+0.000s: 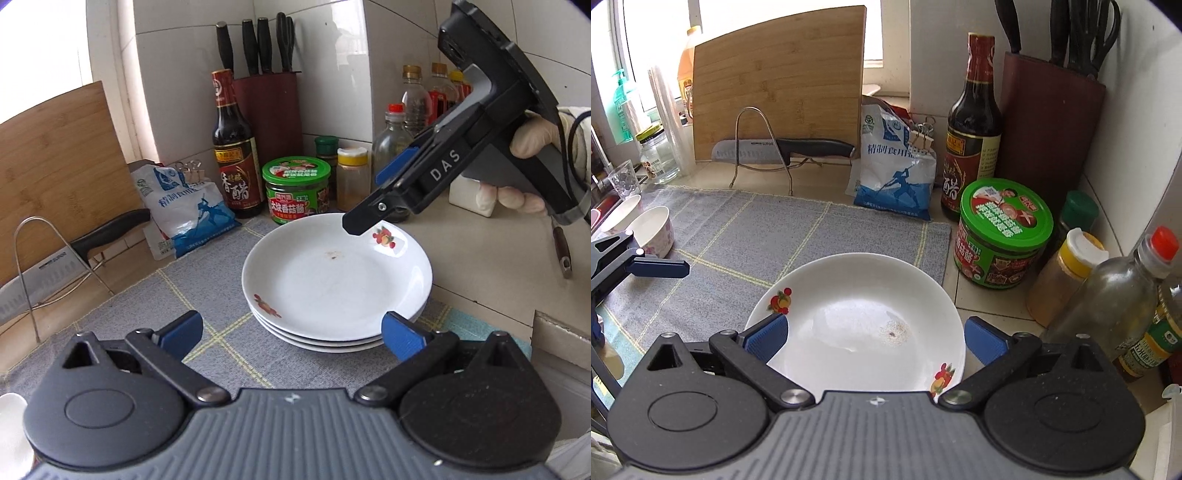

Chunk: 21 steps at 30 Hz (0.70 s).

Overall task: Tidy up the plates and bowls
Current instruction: 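Lower the flowered plate onto the plate stack and open the right gripper, then move the left gripper to a white bowl and grasp its rim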

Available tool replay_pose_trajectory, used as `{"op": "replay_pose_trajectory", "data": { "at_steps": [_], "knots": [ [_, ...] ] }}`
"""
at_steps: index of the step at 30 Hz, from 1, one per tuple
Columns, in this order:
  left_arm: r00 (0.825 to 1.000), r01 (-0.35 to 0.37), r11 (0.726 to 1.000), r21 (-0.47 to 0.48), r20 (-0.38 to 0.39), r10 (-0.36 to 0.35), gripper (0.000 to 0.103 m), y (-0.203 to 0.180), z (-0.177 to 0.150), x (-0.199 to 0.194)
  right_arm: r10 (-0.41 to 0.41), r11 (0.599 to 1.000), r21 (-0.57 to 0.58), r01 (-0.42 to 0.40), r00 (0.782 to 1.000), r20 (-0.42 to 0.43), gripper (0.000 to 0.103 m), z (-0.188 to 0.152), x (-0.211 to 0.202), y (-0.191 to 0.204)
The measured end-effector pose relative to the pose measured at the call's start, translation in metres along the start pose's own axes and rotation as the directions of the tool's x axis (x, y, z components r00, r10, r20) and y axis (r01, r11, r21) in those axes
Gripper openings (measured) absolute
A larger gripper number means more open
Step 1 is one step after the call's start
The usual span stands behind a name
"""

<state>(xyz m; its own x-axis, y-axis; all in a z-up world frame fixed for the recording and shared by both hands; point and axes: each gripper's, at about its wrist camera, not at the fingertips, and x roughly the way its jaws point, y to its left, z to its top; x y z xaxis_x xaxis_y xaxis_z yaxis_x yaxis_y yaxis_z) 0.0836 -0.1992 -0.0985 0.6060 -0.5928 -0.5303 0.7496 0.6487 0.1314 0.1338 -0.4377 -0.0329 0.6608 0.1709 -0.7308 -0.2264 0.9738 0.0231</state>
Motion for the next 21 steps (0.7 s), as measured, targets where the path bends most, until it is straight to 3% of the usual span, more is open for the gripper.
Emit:
{"op": "replay_pose_trajectory", "data": {
  "at_steps": [9, 21],
  "knots": [
    [0.992, -0.126, 0.988, -0.087, 0.011, 0.128, 0.102, 0.019, -0.017, -0.051, -0.020, 0.997, -0.071, 0.028, 0.993, 0.115, 0.103, 0.003, -0.012, 0.059],
    [0.988, -0.148, 0.982, -0.114, -0.068, 0.141, 0.102, 0.082, -0.075, -0.118, 0.057, 0.993, -0.105, -0.047, 0.994, 0.092, 0.103, -0.016, 0.013, 0.190]
  ]
}}
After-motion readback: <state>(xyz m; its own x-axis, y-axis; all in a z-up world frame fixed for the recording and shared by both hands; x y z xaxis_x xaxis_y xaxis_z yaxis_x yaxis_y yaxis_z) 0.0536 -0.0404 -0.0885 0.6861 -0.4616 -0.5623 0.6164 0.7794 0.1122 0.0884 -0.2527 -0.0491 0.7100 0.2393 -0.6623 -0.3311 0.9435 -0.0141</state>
